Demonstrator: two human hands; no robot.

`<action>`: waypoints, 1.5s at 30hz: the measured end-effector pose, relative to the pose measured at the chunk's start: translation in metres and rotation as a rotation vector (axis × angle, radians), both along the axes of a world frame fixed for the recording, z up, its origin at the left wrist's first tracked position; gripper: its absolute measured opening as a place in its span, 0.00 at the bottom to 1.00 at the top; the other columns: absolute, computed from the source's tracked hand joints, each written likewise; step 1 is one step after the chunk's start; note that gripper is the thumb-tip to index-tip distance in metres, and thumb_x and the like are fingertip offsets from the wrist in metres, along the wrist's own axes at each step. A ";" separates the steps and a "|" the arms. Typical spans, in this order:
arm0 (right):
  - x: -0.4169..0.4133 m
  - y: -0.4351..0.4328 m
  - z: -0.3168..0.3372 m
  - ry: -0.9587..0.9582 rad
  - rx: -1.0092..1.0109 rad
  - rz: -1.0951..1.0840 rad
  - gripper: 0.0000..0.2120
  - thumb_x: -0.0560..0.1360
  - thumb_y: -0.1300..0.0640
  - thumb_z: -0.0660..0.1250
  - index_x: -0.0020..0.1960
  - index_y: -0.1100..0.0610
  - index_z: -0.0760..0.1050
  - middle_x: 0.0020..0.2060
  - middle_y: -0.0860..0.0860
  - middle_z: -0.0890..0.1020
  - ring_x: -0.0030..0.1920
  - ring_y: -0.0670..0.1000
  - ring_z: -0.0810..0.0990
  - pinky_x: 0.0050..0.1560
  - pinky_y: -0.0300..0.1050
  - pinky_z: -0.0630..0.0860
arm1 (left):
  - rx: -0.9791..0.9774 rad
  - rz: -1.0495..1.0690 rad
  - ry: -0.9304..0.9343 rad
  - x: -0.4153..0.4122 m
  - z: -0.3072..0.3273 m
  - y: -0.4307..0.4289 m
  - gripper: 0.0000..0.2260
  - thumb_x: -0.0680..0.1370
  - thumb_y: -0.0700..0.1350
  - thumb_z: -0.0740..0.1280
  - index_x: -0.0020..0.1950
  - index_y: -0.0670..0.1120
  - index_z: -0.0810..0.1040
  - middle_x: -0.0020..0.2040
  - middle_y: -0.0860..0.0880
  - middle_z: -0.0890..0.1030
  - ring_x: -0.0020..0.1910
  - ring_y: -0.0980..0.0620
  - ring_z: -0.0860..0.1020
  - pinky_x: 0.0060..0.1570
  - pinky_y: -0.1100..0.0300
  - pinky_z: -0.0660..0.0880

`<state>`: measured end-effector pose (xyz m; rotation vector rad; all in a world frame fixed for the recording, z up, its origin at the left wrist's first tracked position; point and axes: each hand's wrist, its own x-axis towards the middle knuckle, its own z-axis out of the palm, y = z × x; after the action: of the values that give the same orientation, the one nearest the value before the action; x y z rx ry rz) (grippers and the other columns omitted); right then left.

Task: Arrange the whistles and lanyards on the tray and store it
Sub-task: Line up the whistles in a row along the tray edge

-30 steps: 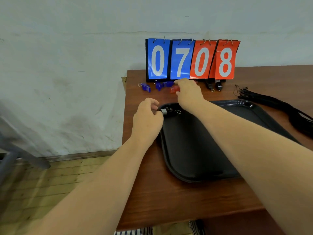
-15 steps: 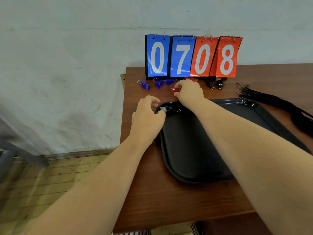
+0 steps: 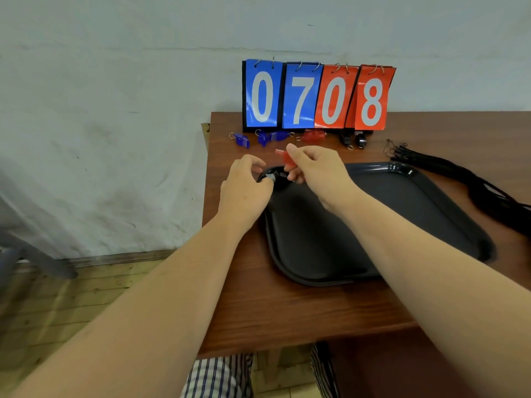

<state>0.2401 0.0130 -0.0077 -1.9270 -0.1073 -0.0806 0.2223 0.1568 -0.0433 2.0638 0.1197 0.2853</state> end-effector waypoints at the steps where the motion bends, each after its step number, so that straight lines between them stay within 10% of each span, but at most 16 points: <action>1: -0.006 0.000 0.001 0.011 0.029 0.018 0.11 0.81 0.51 0.63 0.54 0.57 0.80 0.42 0.50 0.84 0.37 0.43 0.81 0.42 0.37 0.77 | -0.004 0.001 -0.002 -0.001 0.000 0.000 0.12 0.76 0.45 0.68 0.57 0.56 0.73 0.57 0.55 0.75 0.55 0.52 0.76 0.59 0.48 0.76; 13: -0.025 -0.010 -0.017 -0.060 -0.057 0.013 0.09 0.77 0.50 0.70 0.56 0.46 0.81 0.49 0.42 0.83 0.52 0.42 0.80 0.56 0.40 0.75 | -0.040 0.008 -0.019 -0.003 0.004 0.000 0.15 0.78 0.35 0.65 0.60 0.51 0.75 0.60 0.51 0.76 0.54 0.57 0.75 0.43 0.71 0.69; 17: -0.026 -0.010 -0.019 -0.070 -0.172 0.046 0.10 0.76 0.50 0.71 0.57 0.49 0.82 0.46 0.38 0.81 0.47 0.37 0.78 0.46 0.28 0.69 | -0.043 0.006 -0.021 -0.003 0.005 0.000 0.12 0.77 0.37 0.67 0.58 0.50 0.76 0.59 0.51 0.76 0.50 0.58 0.75 0.40 0.71 0.68; 38: -0.020 -0.013 -0.021 -0.114 -0.483 0.108 0.16 0.75 0.57 0.72 0.62 0.49 0.79 0.56 0.46 0.79 0.53 0.43 0.78 0.57 0.39 0.73 | -0.015 0.015 -0.008 -0.004 0.003 0.001 0.10 0.77 0.40 0.65 0.55 0.53 0.76 0.57 0.51 0.76 0.53 0.56 0.76 0.50 0.62 0.75; 45: -0.018 -0.014 -0.027 -0.159 -0.441 0.063 0.15 0.73 0.58 0.74 0.59 0.50 0.79 0.55 0.47 0.79 0.51 0.43 0.77 0.48 0.28 0.69 | -0.008 0.024 -0.003 -0.004 0.004 0.000 0.09 0.77 0.40 0.66 0.54 0.54 0.75 0.57 0.51 0.77 0.51 0.57 0.76 0.45 0.65 0.73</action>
<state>0.2225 -0.0006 -0.0343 -2.3533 -0.3133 -0.1808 0.2186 0.1568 -0.0398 2.0553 0.1437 0.3029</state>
